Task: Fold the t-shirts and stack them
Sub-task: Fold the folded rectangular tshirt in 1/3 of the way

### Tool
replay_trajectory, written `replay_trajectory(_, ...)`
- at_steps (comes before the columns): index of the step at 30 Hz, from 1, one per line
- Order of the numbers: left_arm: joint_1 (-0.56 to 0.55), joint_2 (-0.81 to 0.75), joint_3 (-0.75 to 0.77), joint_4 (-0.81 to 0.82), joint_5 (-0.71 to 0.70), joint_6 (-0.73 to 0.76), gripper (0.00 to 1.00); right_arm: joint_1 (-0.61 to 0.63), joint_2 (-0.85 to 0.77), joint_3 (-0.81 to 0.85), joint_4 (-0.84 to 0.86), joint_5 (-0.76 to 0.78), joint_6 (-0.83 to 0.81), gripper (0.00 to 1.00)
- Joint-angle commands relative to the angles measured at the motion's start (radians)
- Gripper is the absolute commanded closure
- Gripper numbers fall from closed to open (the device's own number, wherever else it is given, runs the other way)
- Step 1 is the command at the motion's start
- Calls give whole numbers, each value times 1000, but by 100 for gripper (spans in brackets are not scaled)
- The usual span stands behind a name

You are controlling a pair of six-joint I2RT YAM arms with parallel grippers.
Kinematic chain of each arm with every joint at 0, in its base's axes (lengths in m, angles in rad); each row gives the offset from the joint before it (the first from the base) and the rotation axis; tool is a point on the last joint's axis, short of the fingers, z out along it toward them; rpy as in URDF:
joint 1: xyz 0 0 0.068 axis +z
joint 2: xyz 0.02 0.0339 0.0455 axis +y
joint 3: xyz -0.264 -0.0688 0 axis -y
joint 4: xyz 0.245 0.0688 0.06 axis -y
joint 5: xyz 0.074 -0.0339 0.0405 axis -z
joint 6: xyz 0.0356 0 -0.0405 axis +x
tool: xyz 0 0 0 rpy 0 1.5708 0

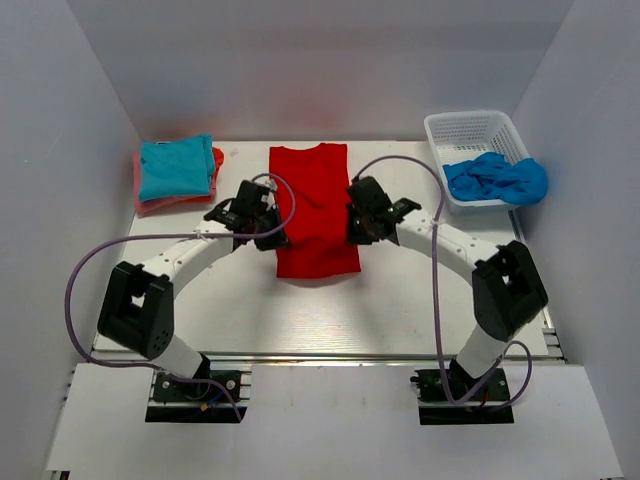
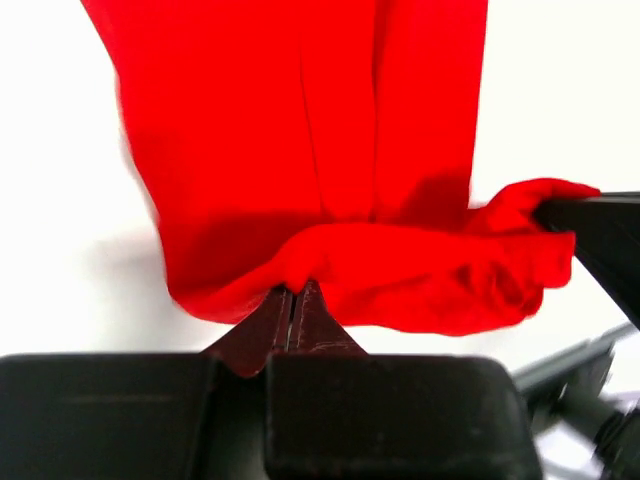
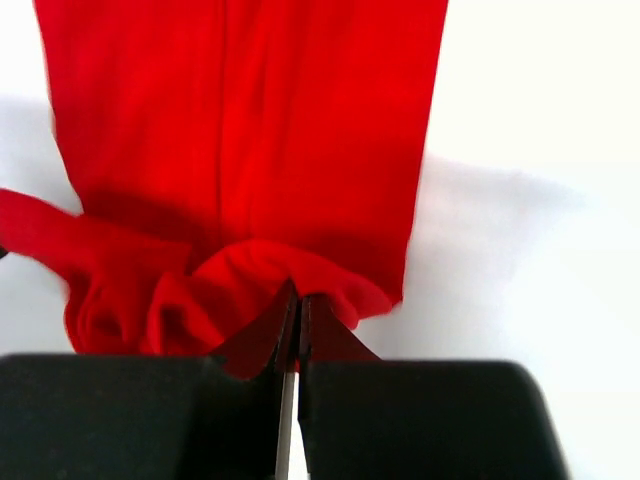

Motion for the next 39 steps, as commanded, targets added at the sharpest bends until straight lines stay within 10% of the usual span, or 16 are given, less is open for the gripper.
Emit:
replay_trajectory(1,44,32,93,54,-18,19,100,-48,80,166,-6,15,-83,100)
replay_trajectory(19,182,313,388,167,20,111,100,-212,486,660,-27,-127,-215,100)
replay_trajectory(23,202,380,434,163,20,122,100,-238,540,721,-15,-193,-224,91)
replay_trajectory(26,211,443,466,203,5,122,98,-247,581,735,8,-161,-207,65)
replay_trajectory(32,254,532,662,131,-20,146,5,-280,629,819,126,-229,-286,31)
replay_trajectory(39,254,348,480,203,51,192,0,-273,366,527,203,-314,-287,10)
